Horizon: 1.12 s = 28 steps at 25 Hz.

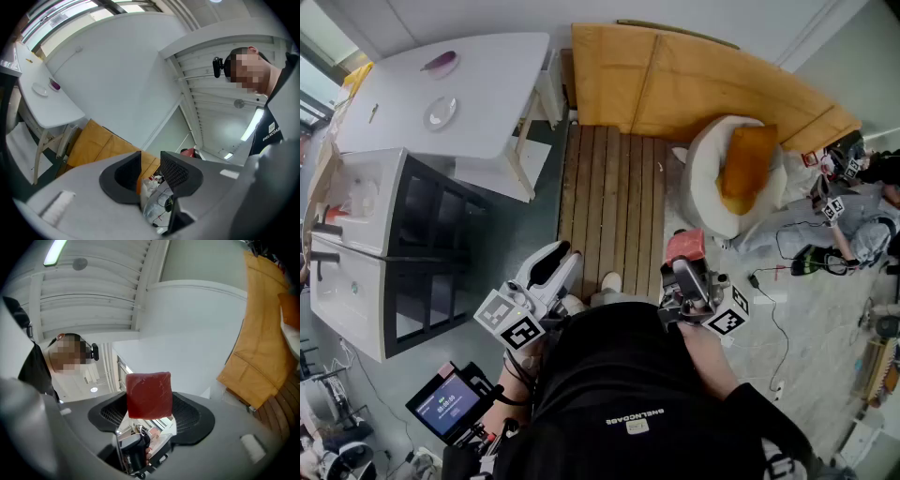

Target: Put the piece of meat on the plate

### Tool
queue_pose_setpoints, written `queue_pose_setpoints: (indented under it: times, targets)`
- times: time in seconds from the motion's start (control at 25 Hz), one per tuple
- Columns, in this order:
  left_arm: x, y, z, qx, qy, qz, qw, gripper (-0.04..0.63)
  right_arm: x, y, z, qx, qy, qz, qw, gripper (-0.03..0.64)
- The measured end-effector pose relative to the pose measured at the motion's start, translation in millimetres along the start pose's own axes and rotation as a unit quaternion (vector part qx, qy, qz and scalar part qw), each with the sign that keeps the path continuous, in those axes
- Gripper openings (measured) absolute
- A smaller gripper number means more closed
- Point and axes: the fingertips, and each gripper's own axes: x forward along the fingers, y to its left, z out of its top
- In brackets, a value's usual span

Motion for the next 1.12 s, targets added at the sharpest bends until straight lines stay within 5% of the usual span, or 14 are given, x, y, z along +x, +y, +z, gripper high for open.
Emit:
queue_pose_setpoints:
  times: [1.12]
  targets:
    - [41.7, 17.5, -6.5, 0.002, 0.008, 0.041, 0.9991, 0.132, -4.1, -57.4, 25.2, 0.033, 0.009, -0.005, 0.999, 0.298]
